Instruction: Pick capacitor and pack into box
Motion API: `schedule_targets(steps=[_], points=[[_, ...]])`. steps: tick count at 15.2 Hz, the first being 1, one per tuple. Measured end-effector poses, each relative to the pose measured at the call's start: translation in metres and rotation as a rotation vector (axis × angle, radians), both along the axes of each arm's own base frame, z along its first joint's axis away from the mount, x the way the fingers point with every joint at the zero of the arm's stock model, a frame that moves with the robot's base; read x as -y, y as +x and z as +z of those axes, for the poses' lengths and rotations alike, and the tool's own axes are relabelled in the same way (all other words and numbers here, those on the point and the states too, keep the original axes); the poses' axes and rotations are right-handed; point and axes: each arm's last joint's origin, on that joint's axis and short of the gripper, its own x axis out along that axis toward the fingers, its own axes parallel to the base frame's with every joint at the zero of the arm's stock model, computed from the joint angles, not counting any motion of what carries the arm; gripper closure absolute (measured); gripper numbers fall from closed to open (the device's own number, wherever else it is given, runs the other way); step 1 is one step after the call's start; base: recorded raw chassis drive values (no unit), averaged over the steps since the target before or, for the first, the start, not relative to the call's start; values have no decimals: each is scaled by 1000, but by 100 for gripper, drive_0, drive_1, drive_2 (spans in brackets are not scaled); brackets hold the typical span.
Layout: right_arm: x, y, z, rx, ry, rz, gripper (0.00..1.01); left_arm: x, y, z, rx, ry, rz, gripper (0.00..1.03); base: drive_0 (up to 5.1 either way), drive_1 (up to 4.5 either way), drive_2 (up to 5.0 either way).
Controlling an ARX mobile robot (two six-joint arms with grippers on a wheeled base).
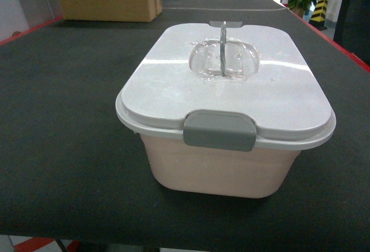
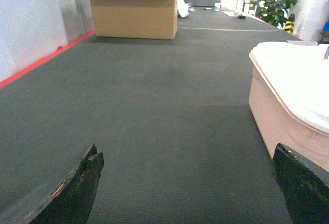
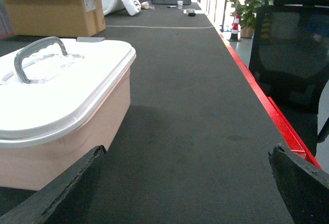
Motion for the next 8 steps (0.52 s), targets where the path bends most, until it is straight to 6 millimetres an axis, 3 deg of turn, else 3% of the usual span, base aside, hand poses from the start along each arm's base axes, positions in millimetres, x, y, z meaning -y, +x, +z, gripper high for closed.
schedule_targets(steps=[8], points=[[0,0,0,0,0,0,3,0,0,0,0,0,0,5,0,0,0]])
